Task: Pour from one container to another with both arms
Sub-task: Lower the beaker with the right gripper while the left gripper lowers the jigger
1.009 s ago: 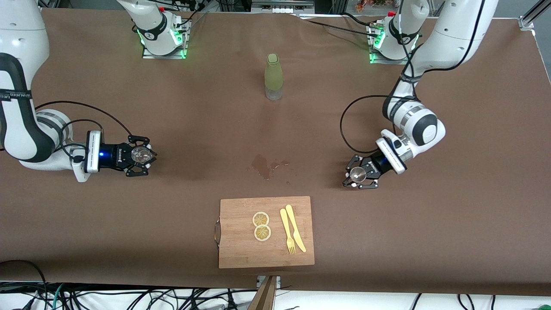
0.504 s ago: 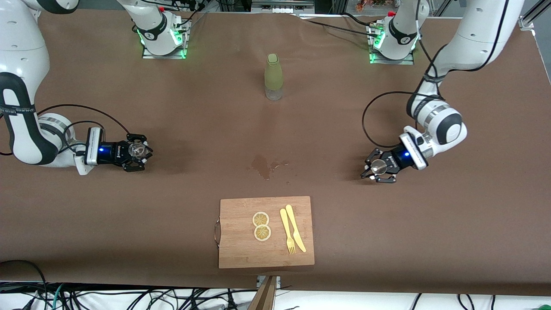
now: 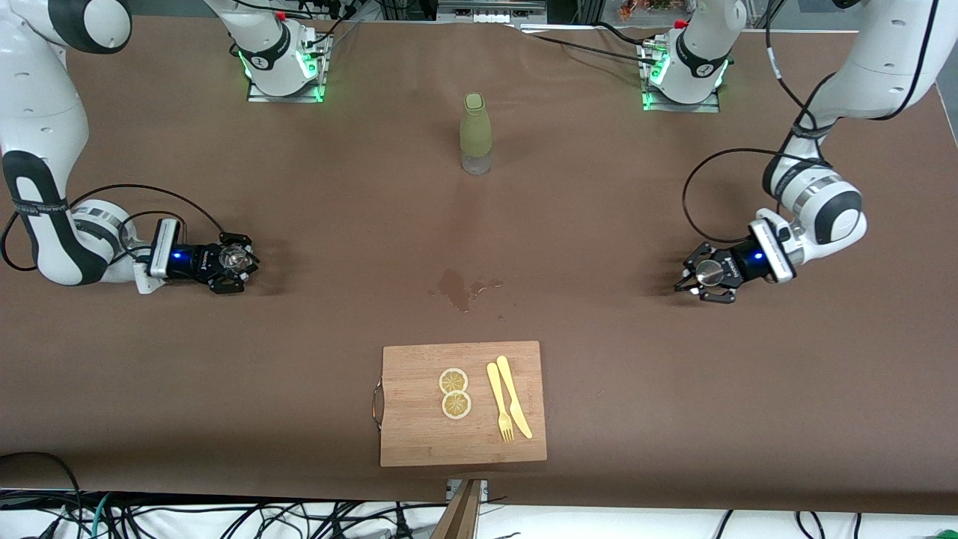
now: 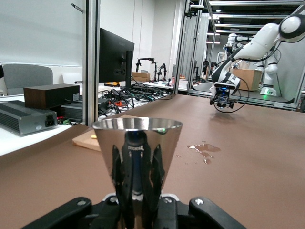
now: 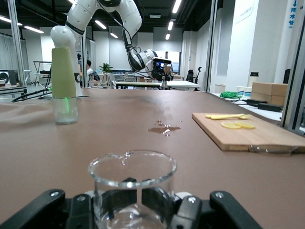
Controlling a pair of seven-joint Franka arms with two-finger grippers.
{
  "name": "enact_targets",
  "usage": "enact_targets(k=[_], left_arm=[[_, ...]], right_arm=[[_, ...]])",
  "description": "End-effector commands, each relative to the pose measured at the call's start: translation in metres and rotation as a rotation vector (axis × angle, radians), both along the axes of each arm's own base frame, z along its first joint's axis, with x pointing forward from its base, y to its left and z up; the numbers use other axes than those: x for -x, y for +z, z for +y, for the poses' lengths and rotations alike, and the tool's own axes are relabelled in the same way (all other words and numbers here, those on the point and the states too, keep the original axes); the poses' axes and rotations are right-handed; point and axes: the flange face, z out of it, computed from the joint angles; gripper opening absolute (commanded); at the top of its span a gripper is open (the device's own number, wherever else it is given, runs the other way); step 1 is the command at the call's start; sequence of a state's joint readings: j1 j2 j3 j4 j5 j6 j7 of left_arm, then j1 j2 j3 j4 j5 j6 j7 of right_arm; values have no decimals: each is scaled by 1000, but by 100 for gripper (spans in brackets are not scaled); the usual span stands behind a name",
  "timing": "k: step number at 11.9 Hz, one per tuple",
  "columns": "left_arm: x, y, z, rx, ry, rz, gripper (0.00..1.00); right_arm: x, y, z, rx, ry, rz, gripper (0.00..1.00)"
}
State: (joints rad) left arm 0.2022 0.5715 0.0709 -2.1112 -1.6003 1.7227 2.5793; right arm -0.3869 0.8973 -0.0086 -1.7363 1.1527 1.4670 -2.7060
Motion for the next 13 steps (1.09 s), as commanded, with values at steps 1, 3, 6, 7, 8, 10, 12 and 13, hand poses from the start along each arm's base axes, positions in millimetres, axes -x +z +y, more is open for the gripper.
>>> enact_targets(k=[1,3,6,7,8,10,12,13], left_arm=[[10,-2,25,28,-34,-1,0],[2,-4,51,8,-57,-36,0],[-3,-18,79,-2,-88,-61,0],[-5,-25,88,-8,-79,-80,0],[-5,-33,94,-3,-97,-81,0],[-1,-47,105,0,-98,-72,0],[1,-56,114,-12,-91,-86,0],[2,-60,115,-12,-101,-83,0]], right_arm=[[4,-23,-12,-24,-4,-11,12],[9,-30,-18,-16,-15,-7,12],[15,-45,-18,-12,-23,-4,13],[15,-48,-17,-14,-24,-5,13],[15,-48,-17,-16,-24,-6,13],[13,-53,-19,-14,-25,-7,13],[11,-59,-17,-16,-24,-10,14],[10,-59,-17,-15,-22,-9,15]])
